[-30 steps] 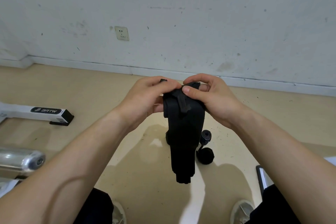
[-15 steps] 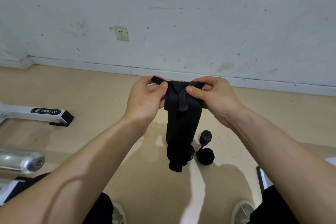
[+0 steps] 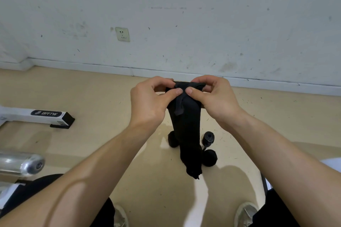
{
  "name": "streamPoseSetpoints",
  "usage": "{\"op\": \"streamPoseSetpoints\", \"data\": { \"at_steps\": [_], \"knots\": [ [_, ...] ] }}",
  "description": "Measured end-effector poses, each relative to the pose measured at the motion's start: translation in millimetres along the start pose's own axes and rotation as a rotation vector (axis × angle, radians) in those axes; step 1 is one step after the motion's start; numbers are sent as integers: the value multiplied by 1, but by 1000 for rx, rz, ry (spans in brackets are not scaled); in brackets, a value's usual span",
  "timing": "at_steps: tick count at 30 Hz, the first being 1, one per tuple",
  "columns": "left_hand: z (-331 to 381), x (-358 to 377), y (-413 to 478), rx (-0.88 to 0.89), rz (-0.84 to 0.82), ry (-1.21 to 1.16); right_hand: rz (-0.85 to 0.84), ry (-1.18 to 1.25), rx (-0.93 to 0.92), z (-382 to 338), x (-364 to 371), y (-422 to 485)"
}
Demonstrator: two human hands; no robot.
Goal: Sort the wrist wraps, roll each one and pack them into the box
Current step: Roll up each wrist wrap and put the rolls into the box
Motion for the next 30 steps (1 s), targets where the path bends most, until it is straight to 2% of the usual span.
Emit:
{"op": "streamPoseSetpoints", "data": {
  "at_steps": [5, 10, 15, 21, 30],
  "knots": [
    [10, 4, -4, 106, -53, -41, -35, 36, -7, -3, -1, -1],
    [-1, 3, 2, -5, -26, -71, -104, 65, -21, -6, 7, -5],
    [-5, 19, 5, -6, -252, 21, -159, 60, -40, -9, 8, -4],
    [-2, 19, 2, -39, -273, -93, -134, -267, -197, -27, 6, -6],
    [3, 15, 6, -7, -233, -117, -231, 70, -62, -19, 16, -8]
  ]
}}
Point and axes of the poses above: each hand's wrist, its own y-axis towards the middle knuckle, its own x-axis out of the palm, z = x × y, the point moved 10 cm from there along y, towards the middle knuckle, and after that the axes turned 1 degree about y, right-handed, at the moved point
